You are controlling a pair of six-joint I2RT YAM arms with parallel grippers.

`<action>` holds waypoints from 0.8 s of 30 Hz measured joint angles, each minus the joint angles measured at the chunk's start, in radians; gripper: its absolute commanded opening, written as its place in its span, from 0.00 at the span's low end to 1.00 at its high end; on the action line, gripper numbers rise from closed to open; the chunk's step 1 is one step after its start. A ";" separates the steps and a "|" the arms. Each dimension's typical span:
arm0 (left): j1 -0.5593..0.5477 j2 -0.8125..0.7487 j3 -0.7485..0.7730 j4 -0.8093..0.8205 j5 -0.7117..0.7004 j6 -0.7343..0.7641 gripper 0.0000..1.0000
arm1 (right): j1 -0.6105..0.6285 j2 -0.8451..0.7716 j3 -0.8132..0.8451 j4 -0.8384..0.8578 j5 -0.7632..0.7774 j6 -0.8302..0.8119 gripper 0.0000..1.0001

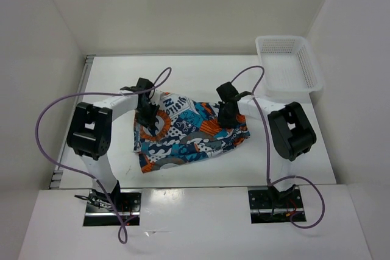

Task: Fold and stack the shorts
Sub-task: Fold the shorts

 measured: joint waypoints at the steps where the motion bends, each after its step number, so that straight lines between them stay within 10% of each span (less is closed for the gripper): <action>1: 0.007 0.025 0.033 0.003 0.000 0.000 0.37 | 0.000 0.006 0.002 0.011 -0.001 0.003 0.03; 13: 0.111 0.376 0.576 0.059 -0.020 0.002 0.40 | -0.103 0.267 0.334 0.122 -0.081 0.035 0.00; 16: 0.129 0.360 0.620 0.050 -0.006 0.004 0.58 | -0.130 0.300 0.444 0.130 -0.096 0.002 0.13; 24: 0.208 0.181 0.594 -0.021 0.071 0.002 0.58 | -0.181 0.133 0.383 0.195 -0.190 -0.072 0.43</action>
